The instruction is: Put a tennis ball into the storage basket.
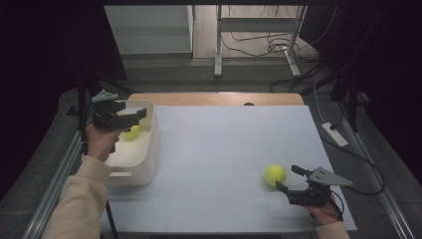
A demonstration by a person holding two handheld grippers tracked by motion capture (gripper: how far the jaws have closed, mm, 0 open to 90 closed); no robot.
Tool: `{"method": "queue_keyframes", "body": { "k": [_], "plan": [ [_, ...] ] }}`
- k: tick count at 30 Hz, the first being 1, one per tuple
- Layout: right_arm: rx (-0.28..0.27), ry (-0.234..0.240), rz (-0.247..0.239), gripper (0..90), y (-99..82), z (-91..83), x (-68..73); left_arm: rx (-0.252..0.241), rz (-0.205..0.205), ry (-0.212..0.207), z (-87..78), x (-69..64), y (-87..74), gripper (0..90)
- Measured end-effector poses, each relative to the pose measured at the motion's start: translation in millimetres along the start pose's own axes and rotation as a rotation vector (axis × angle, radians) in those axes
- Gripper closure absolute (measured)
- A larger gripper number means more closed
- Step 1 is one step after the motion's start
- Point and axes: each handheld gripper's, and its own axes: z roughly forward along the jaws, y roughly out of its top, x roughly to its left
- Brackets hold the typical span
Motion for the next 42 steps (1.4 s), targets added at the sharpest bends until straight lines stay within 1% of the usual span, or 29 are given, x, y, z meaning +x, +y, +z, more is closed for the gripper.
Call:
{"method": "queue_keyframes", "body": {
  "k": [5, 6, 8, 12, 13, 14, 18, 20, 21, 23, 28, 29, 32, 33, 35, 40, 41, 42],
  "plan": [
    [-0.004, 0.0, 0.004, 11.7, 0.1, 0.4, -0.4, -0.008, 0.009, -0.019, -0.8, -4.7, -1.7, 12.4],
    [-0.003, 0.002, 0.005, 11.7, 0.2, 0.7, -1.1, -0.013, 0.011, -0.033, -1.7, -6.8, -2.6, 12.3],
    [-0.002, 0.001, 0.005, 11.7, 0.3, 0.9, -1.4, -0.016, 0.013, -0.039, -2.4, -8.0, -3.0, 12.3],
    [-0.004, -0.001, 0.014, 11.7, 0.1, 0.5, -2.8, -0.031, 0.024, -0.065, -5.7, -14.4, -3.2, 12.4],
    [-0.005, -0.001, 0.016, 11.7, 0.0, 0.5, -3.2, -0.044, 0.028, -0.083, -7.5, -18.8, -3.1, 12.5],
    [-0.005, -0.003, 0.019, 11.7, 0.0, 0.6, -3.6, -0.044, 0.028, -0.083, -7.5, -18.8, -3.1, 12.5],
    [-0.007, -0.006, 0.024, 11.7, 0.0, 1.5, -4.8, -0.062, 0.058, -0.112, -10.1, -31.5, -1.7, 12.6],
    [-0.01, -0.006, 0.026, 11.7, 0.1, 1.1, -5.0, -0.073, 0.065, -0.123, -10.7, -35.8, -1.4, 12.6],
    [-0.011, -0.007, 0.027, 11.7, 0.0, 1.2, -4.9, -0.079, 0.068, -0.136, -10.4, -38.7, -1.5, 12.7],
    [-0.006, -0.006, 0.026, 11.7, 0.0, 0.9, -4.9, -0.08, 0.068, -0.141, -10.1, -40.3, -1.6, 12.7],
    [-0.007, -0.009, 0.023, 11.7, 0.1, 1.3, -3.7, -0.083, 0.09, -0.169, -7.1, -51.1, -3.8, 12.7],
    [-0.007, -0.009, 0.023, 11.7, 0.1, 1.3, -3.7, -0.083, 0.09, -0.169, -7.1, -51.1, -3.8, 12.7],
    [-0.002, -0.008, 0.015, 11.7, 0.5, 2.4, -3.9, -0.084, 0.099, -0.189, -6.6, -55.4, -6.0, 12.7],
    [-0.002, -0.008, 0.015, 11.7, 0.5, 2.4, -3.9, -0.084, 0.099, -0.189, -6.6, -55.4, -6.0, 12.5],
    [-0.006, -0.009, 0.018, 11.7, 0.7, 2.6, -4.0, -0.084, 0.102, -0.202, -6.0, -57.8, -6.9, 12.5],
    [-0.009, -0.006, 0.017, 11.7, 0.8, 2.0, -4.1, -0.088, 0.117, -0.227, -5.1, -67.4, -7.9, 12.5],
    [-0.008, -0.004, 0.016, 11.7, 0.5, 1.8, -3.7, -0.088, 0.117, -0.227, -5.1, -67.4, -7.9, 12.4],
    [-0.009, -0.001, 0.018, 11.7, 0.6, 1.4, -3.2, -0.09, 0.118, -0.239, -4.9, -72.2, -8.4, 12.4]
  ]
}}
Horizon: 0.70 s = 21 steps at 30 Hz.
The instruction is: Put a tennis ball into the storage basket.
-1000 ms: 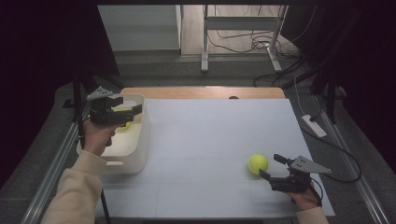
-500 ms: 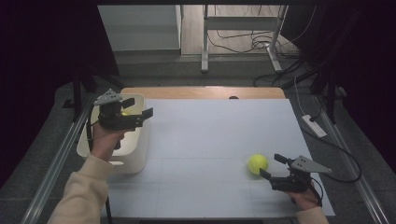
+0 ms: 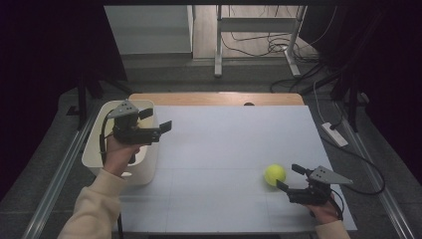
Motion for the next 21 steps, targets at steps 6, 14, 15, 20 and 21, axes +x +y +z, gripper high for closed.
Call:
{"method": "queue_keyframes", "body": {
  "k": [6, 14, 15, 20, 21],
  "plan": [
    [-0.004, 0.004, -0.001, 11.7, 0.3, -1.6, 0.0, 0.005, 0.025, -0.024, 4.2, -12.8, 1.5, 12.4],
    [-0.007, 0.004, -0.006, 11.7, 1.0, -1.9, 0.2, 0.01, 0.044, -0.068, 12.0, -27.6, 2.7, 12.0],
    [-0.007, 0.004, -0.007, 11.7, 1.0, -1.8, 0.2, 0.013, 0.047, -0.072, 12.9, -29.2, 2.1, 12.0],
    [-0.006, 0.005, -0.009, 11.7, 1.0, -1.6, 0.4, 0.023, 0.048, -0.092, 18.7, -36.0, -1.1, 12.1],
    [-0.006, 0.005, -0.009, 11.7, 1.0, -1.6, 0.4, 0.023, 0.048, -0.092, 18.7, -36.0, -1.1, 12.1]
  ]
}}
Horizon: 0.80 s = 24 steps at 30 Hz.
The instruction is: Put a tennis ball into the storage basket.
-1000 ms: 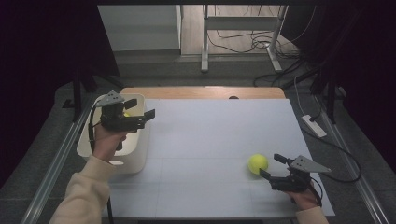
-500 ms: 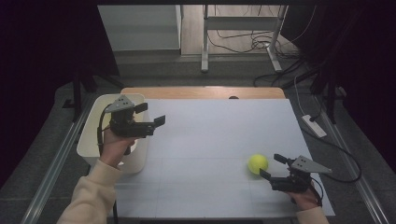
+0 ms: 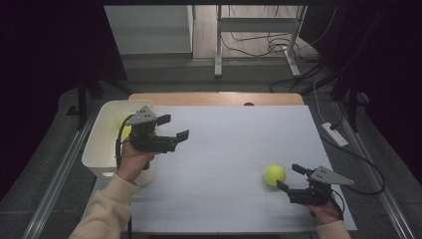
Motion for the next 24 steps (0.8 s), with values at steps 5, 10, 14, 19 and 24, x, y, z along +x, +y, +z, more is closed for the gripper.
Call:
{"method": "queue_keyframes", "body": {
  "k": [5, 10, 14, 19, 24],
  "plan": [
    [-0.002, -0.001, -0.003, 11.7, 0.2, -0.8, 0.2, 0.005, -0.001, -0.012, 4.5, -4.3, -0.8, 12.2],
    [-0.006, 0.0, -0.006, 11.7, 0.9, -1.3, 0.4, 0.012, -0.007, -0.032, 13.5, -8.6, -2.0, 12.2],
    [-0.009, -0.001, -0.005, 11.7, 1.1, -2.0, 0.0, 0.023, -0.003, -0.041, 19.4, -11.7, -3.4, 12.1],
    [-0.012, -0.001, -0.003, 11.7, 1.3, -2.8, -0.4, 0.026, 0.003, -0.047, 24.2, -14.6, -5.7, 12.2],
    [-0.016, 0.0, -0.002, 11.7, 1.7, -3.7, -0.5, 0.033, 0.002, -0.059, 29.8, -18.2, -8.6, 12.0]
  ]
}}
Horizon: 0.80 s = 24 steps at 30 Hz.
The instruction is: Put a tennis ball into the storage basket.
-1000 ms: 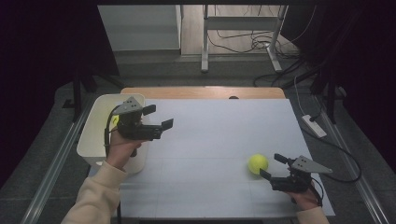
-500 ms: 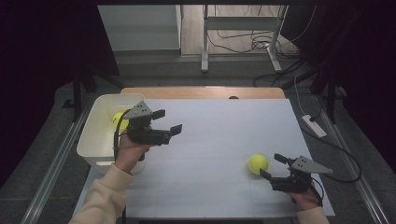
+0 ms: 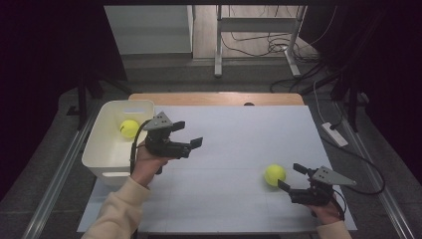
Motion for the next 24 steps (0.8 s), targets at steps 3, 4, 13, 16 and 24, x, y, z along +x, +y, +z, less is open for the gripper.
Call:
{"method": "queue_keyframes", "body": {
  "k": [3, 4, 13, 16, 24],
  "plan": [
    [-0.004, -0.001, 0.001, 11.7, 0.2, -0.6, -0.4, 0.004, -0.002, -0.003, 2.9, -1.2, -1.5, 12.0],
    [-0.004, 0.0, 0.003, 11.7, 0.2, -0.8, -0.3, 0.006, -0.001, -0.003, 4.1, -1.6, -2.2, 12.0],
    [-0.015, 0.0, 0.01, 11.7, 1.9, -2.2, 0.0, 0.018, 0.002, -0.022, 13.8, -6.2, -4.5, 11.8],
    [-0.015, 0.0, 0.012, 11.7, 2.1, -1.3, 0.2, 0.02, 0.0, -0.032, 18.3, -7.0, -7.0, 11.8],
    [-0.017, 0.002, 0.015, 11.7, 3.7, 1.4, 0.3, 0.034, 0.003, -0.056, 30.2, -6.8, -9.9, 11.5]
  ]
}}
